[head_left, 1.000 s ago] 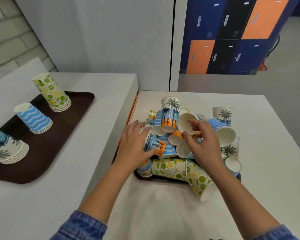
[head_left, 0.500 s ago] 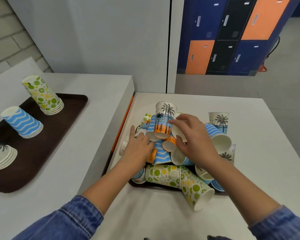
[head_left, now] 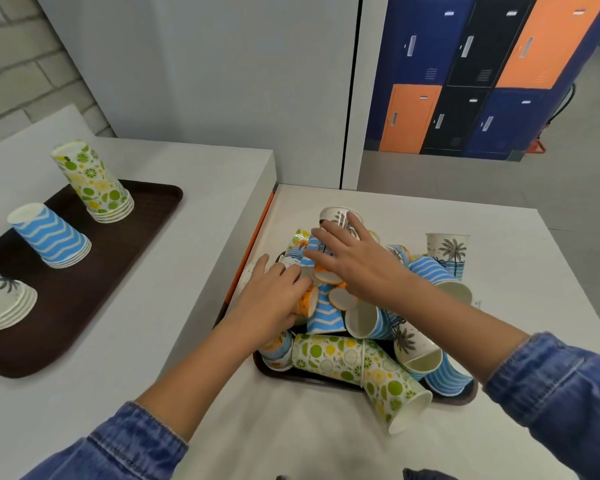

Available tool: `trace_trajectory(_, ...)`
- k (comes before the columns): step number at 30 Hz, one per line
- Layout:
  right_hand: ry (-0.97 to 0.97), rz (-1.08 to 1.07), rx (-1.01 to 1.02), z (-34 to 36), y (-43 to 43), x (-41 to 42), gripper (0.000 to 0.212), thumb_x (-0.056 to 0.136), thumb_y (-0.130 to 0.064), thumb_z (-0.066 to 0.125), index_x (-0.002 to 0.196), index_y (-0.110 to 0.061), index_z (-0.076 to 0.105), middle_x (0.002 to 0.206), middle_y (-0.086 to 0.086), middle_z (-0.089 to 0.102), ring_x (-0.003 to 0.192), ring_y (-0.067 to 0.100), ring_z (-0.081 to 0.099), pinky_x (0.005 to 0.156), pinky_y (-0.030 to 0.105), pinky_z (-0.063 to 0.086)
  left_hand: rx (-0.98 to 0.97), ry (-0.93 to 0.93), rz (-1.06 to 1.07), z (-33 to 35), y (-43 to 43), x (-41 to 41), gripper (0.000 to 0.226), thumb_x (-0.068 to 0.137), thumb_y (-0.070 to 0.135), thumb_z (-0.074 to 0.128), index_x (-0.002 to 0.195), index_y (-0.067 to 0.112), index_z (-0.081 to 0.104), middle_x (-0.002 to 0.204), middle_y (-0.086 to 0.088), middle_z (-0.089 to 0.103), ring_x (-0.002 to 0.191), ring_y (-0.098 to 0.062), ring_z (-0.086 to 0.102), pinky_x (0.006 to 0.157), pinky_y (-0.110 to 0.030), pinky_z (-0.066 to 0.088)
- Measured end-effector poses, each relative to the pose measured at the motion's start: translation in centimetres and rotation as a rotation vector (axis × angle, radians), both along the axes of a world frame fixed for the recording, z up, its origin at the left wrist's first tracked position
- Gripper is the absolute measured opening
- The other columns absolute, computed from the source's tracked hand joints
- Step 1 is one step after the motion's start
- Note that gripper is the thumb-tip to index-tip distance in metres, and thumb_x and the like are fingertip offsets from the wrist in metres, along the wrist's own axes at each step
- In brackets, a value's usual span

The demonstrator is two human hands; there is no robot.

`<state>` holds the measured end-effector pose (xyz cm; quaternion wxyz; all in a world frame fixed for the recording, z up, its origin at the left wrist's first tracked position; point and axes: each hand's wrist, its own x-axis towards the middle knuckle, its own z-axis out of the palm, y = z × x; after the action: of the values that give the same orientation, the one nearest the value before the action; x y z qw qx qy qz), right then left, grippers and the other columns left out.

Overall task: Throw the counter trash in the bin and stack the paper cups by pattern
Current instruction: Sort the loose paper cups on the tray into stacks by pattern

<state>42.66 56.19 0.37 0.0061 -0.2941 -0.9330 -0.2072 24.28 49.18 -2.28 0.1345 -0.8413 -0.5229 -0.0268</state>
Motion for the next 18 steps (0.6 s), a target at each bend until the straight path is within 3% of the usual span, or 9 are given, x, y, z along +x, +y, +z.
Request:
trace_trajectory(2, -0.006, 0.015, 0.011, -0.3, 0.2, -0.3, 0.07, 0.069, 0.0, 0.07, 0.134, -0.017, 0.05, 0.141, 0.019, 0.046, 0.136, 0.036, 0.037, 0.111, 0.059, 0.021, 0.054, -0.073, -0.023, 0.9, -0.5, -0.4, 0.062, 0.043, 0.034, 0.086, 0.099, 0.019, 0.066, 0.091, 0.0, 0.065, 0.081, -0.023, 0.066, 0.088, -0.05, 0.05)
trace_trajectory(4, -0.014, 0.028, 0.023, -0.5, 0.4, -0.5, 0.066, 0.07, -0.001, 0.07, 0.132, -0.017, 0.051, 0.139, 0.019, 0.048, 0.135, 0.036, 0.039, 0.11, 0.059, 0.022, 0.054, -0.201, -0.014, 1.6, -1.1, -1.1, 0.062, 0.055, 0.035, 0.083, 0.111, 0.018, 0.062, 0.1, -0.001, 0.063, 0.091, -0.024, 0.065, 0.089, -0.046, 0.049)
trace_trajectory(7, -0.031, 0.035, 0.025, -0.3, 0.5, -0.5, 0.061, 0.075, -0.003, 0.067, 0.132, -0.017, 0.05, 0.141, 0.018, 0.045, 0.137, 0.035, 0.034, 0.112, 0.059, 0.019, -0.019, -0.586, 0.111, 2.8, -2.2, -2.5, 0.068, 0.069, 0.037, 0.075, 0.13, 0.021, 0.051, 0.115, 0.002, 0.055, 0.104, -0.017, 0.057, 0.087, -0.032, 0.049)
trace_trajectory(10, -0.052, 0.03, 0.006, -0.2, 0.7, -0.5, 0.058, 0.08, -0.004, 0.063, 0.135, -0.017, 0.048, 0.144, 0.018, 0.041, 0.14, 0.035, 0.028, 0.113, 0.059, 0.012, -0.014, -0.97, 0.214, 3.3, -3.5, -3.6, 0.06, 0.068, 0.04, 0.074, 0.123, 0.027, 0.054, 0.11, 0.012, 0.05, 0.102, 0.004, 0.052, 0.086, -0.011, 0.045)
trace_trajectory(12, -0.066, 0.039, 0.023, -0.1, 0.7, -0.6, 0.054, 0.078, -0.004, 0.065, 0.13, -0.017, 0.053, 0.139, 0.017, 0.046, 0.138, 0.035, 0.031, 0.113, 0.059, 0.015, -0.009, -1.151, 0.276, 2.9, -4.5, -4.1, 0.056, 0.068, 0.028, 0.08, 0.115, 0.037, 0.052, 0.108, 0.019, 0.05, 0.101, 0.012, 0.051, 0.082, -0.003, 0.042)
trace_trajectory(15, -0.046, 0.069, 0.073, -0.2, 1.0, -0.6, 0.054, 0.063, -0.004, 0.075, 0.114, -0.016, 0.063, 0.124, 0.015, 0.059, 0.128, 0.035, 0.047, 0.107, 0.06, 0.029, -0.036, -1.295, 0.335, 1.3, -5.9, -4.3, 0.061, 0.067, 0.023, 0.083, 0.11, 0.048, 0.047, 0.112, 0.021, 0.052, 0.103, 0.01, 0.053, 0.079, -0.005, 0.046)
trace_trajectory(18, 0.036, 0.106, 0.063, 0.2, 0.9, -0.8, 0.054, 0.057, -0.01, 0.08, 0.109, -0.018, 0.066, 0.117, 0.014, 0.062, 0.122, 0.033, 0.053, 0.105, 0.061, 0.033, -0.056, -1.354, 0.386, -0.8, -6.8, -4.0, 0.062, 0.068, 0.012, 0.083, 0.109, 0.044, 0.049, 0.114, 0.017, 0.055, 0.1, 0.01, 0.055, 0.077, -0.007, 0.048)
